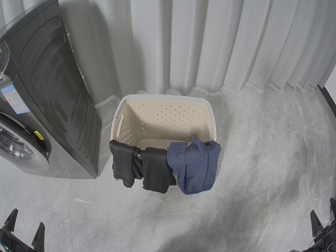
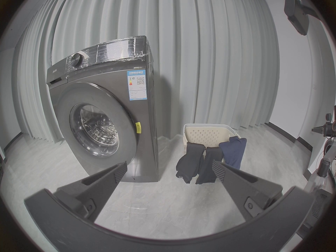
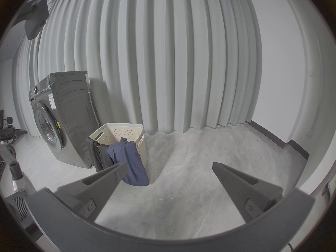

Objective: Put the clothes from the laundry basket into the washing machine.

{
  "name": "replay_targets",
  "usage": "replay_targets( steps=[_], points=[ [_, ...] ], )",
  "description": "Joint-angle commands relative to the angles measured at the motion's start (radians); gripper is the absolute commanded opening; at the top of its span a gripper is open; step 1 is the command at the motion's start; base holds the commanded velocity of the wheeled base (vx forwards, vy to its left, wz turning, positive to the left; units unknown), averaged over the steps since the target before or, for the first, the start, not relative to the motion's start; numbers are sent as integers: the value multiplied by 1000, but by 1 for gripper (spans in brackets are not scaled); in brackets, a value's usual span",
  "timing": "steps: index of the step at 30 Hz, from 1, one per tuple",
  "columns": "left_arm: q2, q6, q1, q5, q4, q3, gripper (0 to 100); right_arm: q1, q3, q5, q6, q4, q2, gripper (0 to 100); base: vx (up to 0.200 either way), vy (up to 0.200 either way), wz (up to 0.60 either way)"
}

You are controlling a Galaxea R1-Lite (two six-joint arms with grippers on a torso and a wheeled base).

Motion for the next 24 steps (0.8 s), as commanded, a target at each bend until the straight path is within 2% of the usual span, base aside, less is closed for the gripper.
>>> replay_targets(
  steps=[1,10,24],
  points=[
    [-15,0,0,0,0,18,100,0,17,0,0,0,-16,100,0,0,0],
    [-15,0,0,0,0,18,100,0,17,0,0,0,-16,100,0,0,0],
    [-15,0,0,0,0,18,100,0,17,0,0,0,-16,100,200,0,0]
  ],
)
